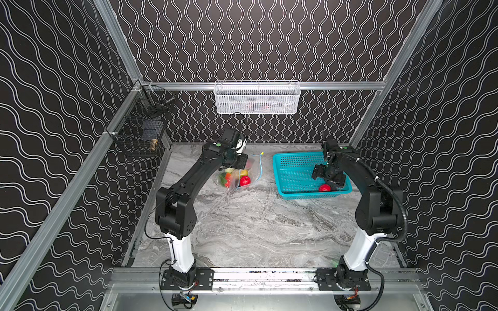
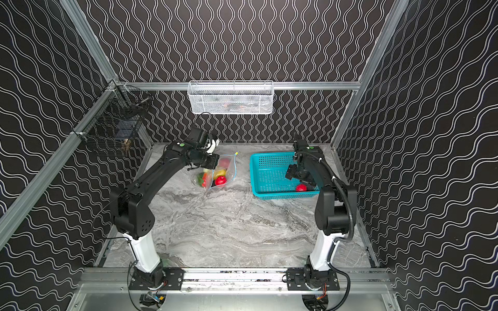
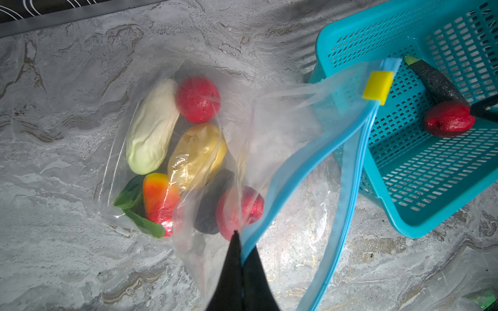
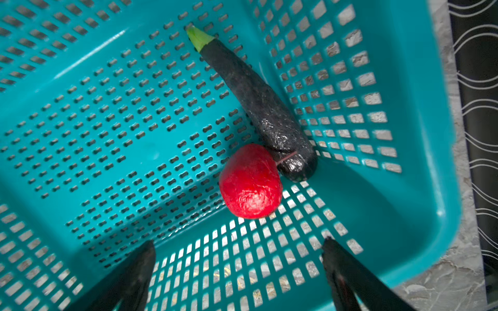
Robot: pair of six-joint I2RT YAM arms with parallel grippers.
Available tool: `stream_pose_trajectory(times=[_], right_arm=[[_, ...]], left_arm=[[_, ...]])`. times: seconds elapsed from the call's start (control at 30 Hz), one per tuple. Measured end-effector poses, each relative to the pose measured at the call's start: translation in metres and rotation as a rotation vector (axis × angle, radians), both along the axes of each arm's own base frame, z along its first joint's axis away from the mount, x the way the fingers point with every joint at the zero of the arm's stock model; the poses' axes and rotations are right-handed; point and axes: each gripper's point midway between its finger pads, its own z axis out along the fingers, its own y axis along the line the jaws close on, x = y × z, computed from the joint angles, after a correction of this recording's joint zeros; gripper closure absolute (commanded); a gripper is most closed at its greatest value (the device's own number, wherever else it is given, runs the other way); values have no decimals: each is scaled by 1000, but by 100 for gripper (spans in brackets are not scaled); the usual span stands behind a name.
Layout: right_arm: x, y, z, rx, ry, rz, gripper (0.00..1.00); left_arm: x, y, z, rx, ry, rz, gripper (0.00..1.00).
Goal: Place the food in the zip-top bag and seal the zipper
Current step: 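Lower the right gripper into the basket over the red fruit beside the eggplant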
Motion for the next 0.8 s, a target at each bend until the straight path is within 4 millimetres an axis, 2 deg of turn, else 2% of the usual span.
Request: stream_pose_trajectory(times=[0.17,0.43,0.8], right_arm=[[-1,-8,-25,-18,70,-15,6],[10,-12,-38,-35,96,-14,9],[7,-15,-65,-39,162,-21,17]], left_arm=[[0,1,0,3,-1,2,100],[0,3,0,7,-4,6,100],[1,5,1,18,-14,15,100]])
